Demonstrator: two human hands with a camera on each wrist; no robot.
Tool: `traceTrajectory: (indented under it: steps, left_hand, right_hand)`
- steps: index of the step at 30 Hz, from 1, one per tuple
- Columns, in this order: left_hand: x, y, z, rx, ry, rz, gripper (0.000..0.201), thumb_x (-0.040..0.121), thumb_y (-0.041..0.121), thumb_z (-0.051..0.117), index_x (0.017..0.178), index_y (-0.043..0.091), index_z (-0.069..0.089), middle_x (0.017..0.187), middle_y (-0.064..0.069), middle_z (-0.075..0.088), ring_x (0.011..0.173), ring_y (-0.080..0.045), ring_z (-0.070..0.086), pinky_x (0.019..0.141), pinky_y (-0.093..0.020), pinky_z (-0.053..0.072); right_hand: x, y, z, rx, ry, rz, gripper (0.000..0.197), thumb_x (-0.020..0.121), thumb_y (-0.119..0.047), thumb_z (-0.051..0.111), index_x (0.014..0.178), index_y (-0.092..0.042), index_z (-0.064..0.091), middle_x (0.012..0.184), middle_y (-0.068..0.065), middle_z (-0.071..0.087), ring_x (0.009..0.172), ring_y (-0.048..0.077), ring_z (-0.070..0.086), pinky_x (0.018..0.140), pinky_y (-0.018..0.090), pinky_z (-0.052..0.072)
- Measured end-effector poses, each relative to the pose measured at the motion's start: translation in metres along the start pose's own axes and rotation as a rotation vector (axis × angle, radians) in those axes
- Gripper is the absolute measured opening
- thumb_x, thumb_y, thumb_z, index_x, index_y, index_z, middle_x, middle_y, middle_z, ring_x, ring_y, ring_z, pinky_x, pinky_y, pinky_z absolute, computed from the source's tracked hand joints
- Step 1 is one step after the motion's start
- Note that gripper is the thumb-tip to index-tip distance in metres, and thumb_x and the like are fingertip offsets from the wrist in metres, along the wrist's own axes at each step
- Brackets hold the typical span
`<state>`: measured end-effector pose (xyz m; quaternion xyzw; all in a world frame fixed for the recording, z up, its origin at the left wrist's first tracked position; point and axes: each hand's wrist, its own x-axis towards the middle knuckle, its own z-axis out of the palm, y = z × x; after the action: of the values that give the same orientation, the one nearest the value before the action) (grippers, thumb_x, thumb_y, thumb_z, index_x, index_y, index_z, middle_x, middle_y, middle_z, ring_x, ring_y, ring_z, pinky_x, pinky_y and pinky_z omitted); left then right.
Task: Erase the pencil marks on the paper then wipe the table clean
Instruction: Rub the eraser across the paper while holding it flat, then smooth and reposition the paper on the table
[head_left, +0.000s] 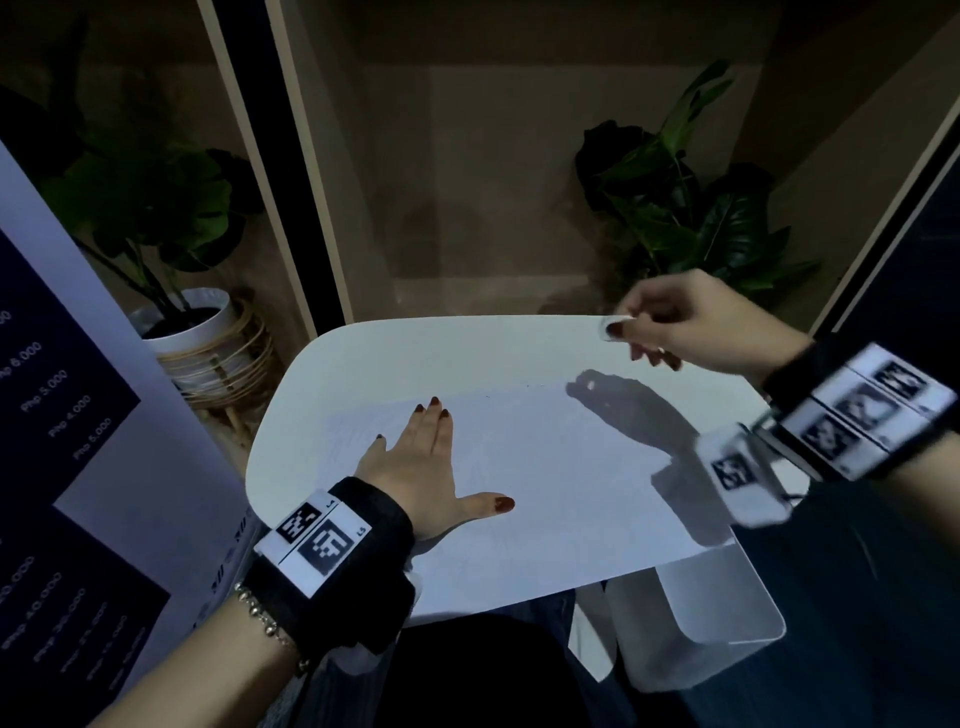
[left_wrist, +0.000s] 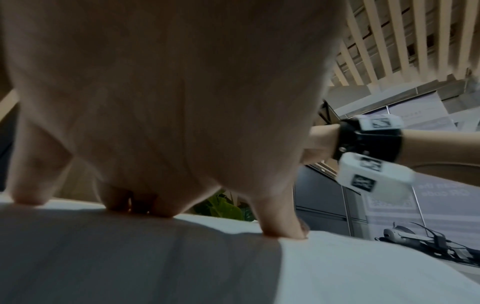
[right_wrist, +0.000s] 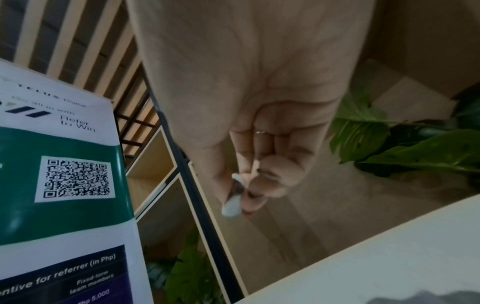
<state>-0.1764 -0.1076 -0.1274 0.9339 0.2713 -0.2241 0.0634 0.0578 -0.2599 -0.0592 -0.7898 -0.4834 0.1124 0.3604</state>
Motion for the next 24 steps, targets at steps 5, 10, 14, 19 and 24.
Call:
traceTrajectory:
  steps: [5,10,14,19,24]
  left_hand:
    - [0.001,-0.001,-0.003,-0.011,-0.031,0.0,0.112,0.083,0.082,0.029,0.153,0.01,-0.019,0.16,-0.002,-0.028,0.149,-0.015,-0.02,0.121,-0.047,0.003]
    - [0.004,-0.002,-0.008,-0.016,-0.051,0.014,0.113,0.083,0.081,0.032,0.153,0.01,-0.02,0.159,-0.002,-0.029,0.149,-0.015,-0.02,0.121,-0.047,0.003]
    - [0.006,-0.003,-0.012,-0.028,-0.075,0.026,0.115,0.082,0.081,0.035,0.152,0.01,-0.022,0.158,-0.002,-0.031,0.148,-0.016,-0.023,0.122,-0.048,0.002]
    - [0.005,-0.001,-0.014,-0.043,-0.066,0.018,0.115,0.083,0.079,0.038,0.153,0.009,-0.021,0.159,-0.002,-0.03,0.148,-0.016,-0.021,0.122,-0.045,0.004]
    - [0.002,0.001,-0.019,-0.013,-0.067,0.002,0.11,0.087,0.074,0.041,0.154,0.007,-0.015,0.161,-0.005,-0.024,0.15,-0.018,-0.014,0.121,-0.04,0.015]
  right_hand:
    - [-0.044,0.056,-0.008,-0.234,0.09,0.144,0.017,0.091,-0.033,0.069,0.085,-0.018,0.064,0.06,-0.001,0.07,0.051,0.008,0.062,0.054,0.027,0.048]
    - [-0.056,0.098,-0.019,-0.255,0.096,0.275,0.014,0.093,-0.029,0.066,0.084,-0.019,0.064,0.059,-0.003,0.07,0.052,0.007,0.062,0.056,0.028,0.047]
    - [-0.062,0.119,-0.017,-0.191,0.082,0.34,0.013,0.095,-0.028,0.065,0.085,-0.019,0.066,0.06,0.001,0.069,0.059,0.018,0.062,0.059,0.032,0.047]
    - [-0.064,0.13,-0.004,-0.229,0.159,0.317,0.015,0.098,-0.025,0.059,0.087,-0.019,0.066,0.059,0.005,0.066,0.058,0.014,0.058,0.054,0.024,0.036]
    - [-0.063,0.124,-0.005,-0.398,0.166,0.335,0.012,0.096,-0.027,0.063,0.091,-0.017,0.066,0.062,0.001,0.062,0.064,0.011,0.054,0.055,0.026,0.036]
